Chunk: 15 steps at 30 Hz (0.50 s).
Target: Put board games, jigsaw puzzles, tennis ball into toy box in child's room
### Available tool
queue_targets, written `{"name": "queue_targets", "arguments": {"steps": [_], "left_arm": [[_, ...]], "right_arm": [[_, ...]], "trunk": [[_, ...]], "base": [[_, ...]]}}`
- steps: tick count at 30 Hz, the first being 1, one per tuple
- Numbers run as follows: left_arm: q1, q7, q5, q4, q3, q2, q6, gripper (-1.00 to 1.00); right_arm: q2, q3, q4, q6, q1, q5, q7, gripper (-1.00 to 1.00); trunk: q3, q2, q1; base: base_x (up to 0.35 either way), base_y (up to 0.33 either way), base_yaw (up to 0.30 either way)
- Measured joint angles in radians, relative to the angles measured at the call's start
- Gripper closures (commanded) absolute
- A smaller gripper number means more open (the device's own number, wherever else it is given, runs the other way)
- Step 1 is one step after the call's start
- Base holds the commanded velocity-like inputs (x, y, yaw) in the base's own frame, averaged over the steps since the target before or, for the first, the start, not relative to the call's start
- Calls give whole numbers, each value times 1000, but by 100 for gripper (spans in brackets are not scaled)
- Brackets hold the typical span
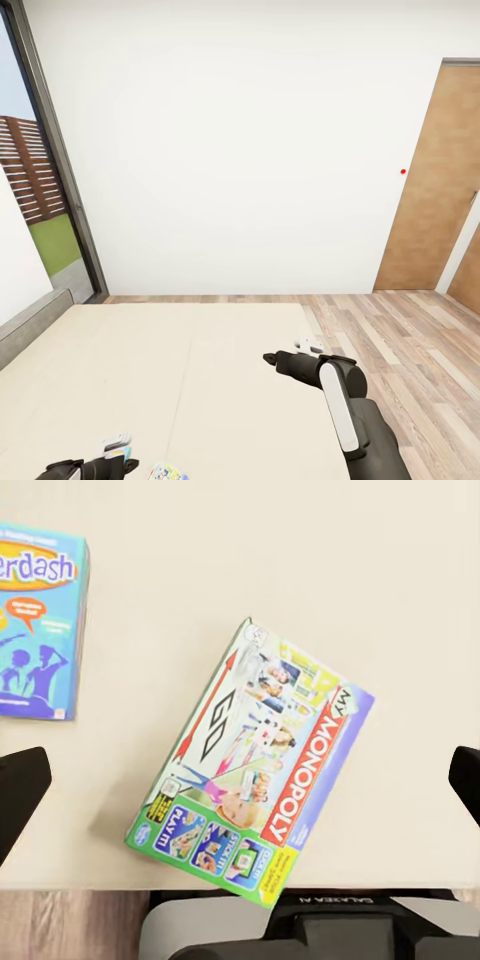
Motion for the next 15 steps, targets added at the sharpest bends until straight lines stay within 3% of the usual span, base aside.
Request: {"name": "queue_targets", "arguments": {"steps": [10, 15], "left_arm": [[0, 14, 0, 13, -1, -8, -20, -100], [0, 16, -2, 21, -2, -31, -22, -100]], "right_arm": [[3, -4, -6, -2, 0, -3, 1, -100], [4, -4, -9, -2, 0, -3, 2, -100]], "trunk": [[0, 0, 0], [0, 0, 0]], "base": [[0, 0, 0], [0, 0, 0]]}}
